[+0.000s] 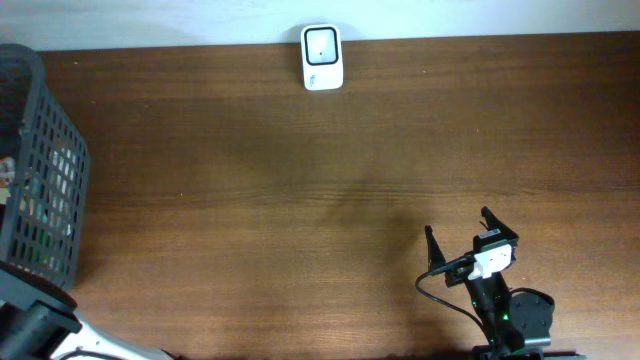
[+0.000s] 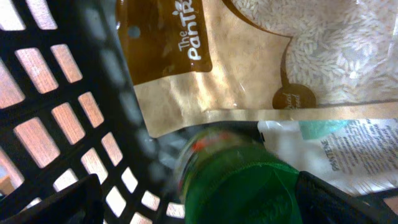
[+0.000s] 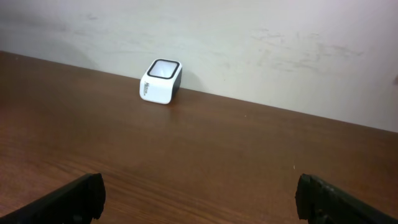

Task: Scan the item barcode
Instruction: 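Reach into the basket and grasp the green-lidded Knorr jar with left gripper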

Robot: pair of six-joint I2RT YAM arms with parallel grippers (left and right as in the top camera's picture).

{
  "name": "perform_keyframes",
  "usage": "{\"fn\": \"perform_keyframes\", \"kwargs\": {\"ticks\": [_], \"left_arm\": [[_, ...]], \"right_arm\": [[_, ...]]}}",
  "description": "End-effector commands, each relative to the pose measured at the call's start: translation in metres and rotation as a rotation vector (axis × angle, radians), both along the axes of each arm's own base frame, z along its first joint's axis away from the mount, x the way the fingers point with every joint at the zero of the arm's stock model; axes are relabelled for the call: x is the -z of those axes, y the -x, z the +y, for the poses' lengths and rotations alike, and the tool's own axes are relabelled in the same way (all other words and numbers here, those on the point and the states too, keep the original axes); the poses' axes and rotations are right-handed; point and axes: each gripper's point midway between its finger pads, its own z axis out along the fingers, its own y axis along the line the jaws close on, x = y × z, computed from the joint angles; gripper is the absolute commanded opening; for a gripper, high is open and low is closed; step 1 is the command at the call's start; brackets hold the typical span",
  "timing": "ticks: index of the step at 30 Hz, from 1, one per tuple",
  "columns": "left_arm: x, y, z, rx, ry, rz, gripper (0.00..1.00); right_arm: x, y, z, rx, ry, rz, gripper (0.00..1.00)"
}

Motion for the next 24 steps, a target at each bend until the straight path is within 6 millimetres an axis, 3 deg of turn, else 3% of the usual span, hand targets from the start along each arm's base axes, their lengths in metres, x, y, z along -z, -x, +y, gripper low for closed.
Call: {"fn": "perform_keyframes", "kwargs": {"ticks": [1, 11, 17, 21, 24], "left_arm": [[0.022, 0.007, -0.006, 0.028, 0.037, 0.063, 0.97], [0.014, -0.004, -0.011, 0.042, 0.057, 0.003, 0.95], [0.014, 0.003, -0.019, 0.055, 0.086, 0.029, 0.98], [0.025, 0.010, -0.028, 0.063, 0.122, 0.056, 0.99], [0.037, 0.012, -0.030, 0.077, 0.130, 0.062, 0.93]], "right_arm": [[0.003, 0.000, 0.001, -0.003, 0.002, 0.004, 0.98], [0.003, 0.000, 0.001, -0.003, 0.002, 0.004, 0.98], [0.003, 0.000, 0.001, -0.003, 0.002, 0.004, 0.98], [0.003, 0.000, 0.001, -0.003, 0.002, 0.004, 0.98], [0.003, 0.000, 0.001, -0.003, 0.002, 0.004, 0.98]]}}
